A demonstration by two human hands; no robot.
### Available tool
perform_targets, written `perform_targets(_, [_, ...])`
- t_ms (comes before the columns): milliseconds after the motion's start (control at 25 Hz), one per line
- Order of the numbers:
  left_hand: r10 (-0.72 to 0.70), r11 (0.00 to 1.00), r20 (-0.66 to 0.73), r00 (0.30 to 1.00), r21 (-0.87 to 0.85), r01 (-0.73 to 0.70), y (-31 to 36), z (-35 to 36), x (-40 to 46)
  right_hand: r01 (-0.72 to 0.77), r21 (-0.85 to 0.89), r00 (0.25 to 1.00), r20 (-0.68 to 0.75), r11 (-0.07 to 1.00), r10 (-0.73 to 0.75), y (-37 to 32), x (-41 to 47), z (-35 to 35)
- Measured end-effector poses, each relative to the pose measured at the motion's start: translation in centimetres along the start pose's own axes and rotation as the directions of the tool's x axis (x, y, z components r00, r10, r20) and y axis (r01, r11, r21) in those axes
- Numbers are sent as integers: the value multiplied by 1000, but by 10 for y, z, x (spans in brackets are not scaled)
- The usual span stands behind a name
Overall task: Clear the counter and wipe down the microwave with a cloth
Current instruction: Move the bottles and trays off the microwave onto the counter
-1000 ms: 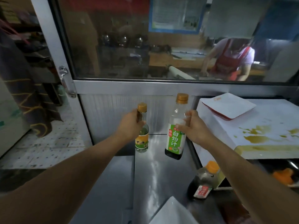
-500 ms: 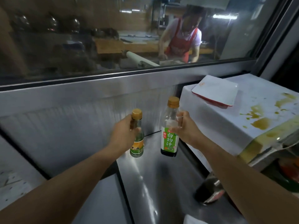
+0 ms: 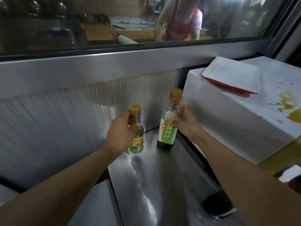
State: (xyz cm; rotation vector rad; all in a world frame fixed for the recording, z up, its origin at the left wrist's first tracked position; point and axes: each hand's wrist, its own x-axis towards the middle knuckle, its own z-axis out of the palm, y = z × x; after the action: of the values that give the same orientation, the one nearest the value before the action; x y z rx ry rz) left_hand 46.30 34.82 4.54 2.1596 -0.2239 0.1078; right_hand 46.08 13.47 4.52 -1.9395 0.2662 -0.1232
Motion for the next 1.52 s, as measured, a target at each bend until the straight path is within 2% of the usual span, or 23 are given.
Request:
perform_targets(320, [15,999,-4,1000,35,-15,3,0,3,-49,89,999,-7,995,50,17,-5,5])
perform_targets(400, [10,999,-5,1000,41,-9,4,-1,2,-89,36,991,-100,995,92,26,-12,12])
perform_targets(520, [14,999,-6,1000,46,-14,2,-3,3,-181,-23,941,-296,983,166,48,-30,40])
perform_targets(640, [31,998,-4,1000,55,-31,-3,-4,6,-366,-140,888,-348,920,300,64,-33,67])
perform_targets(720, [42,997,-17,999,65,-41,-8,-3,10,-411,-176,868,-377,895,324,71,-22,79])
perform_targets(880, [53,998,-29,998,36,-52,-15,2,19,-341,-158,847,-480,927,230,81,-1,93])
perform_targets(1120, [104,994,-34,994,37,-103,-19,13,29,-248,-189,845,-522,950,117,87,20,86])
perform_targets(1520, [152,985,-20,988,83,-150,-16,23,39,-248,-272,841,-537,930,68,85,45,84])
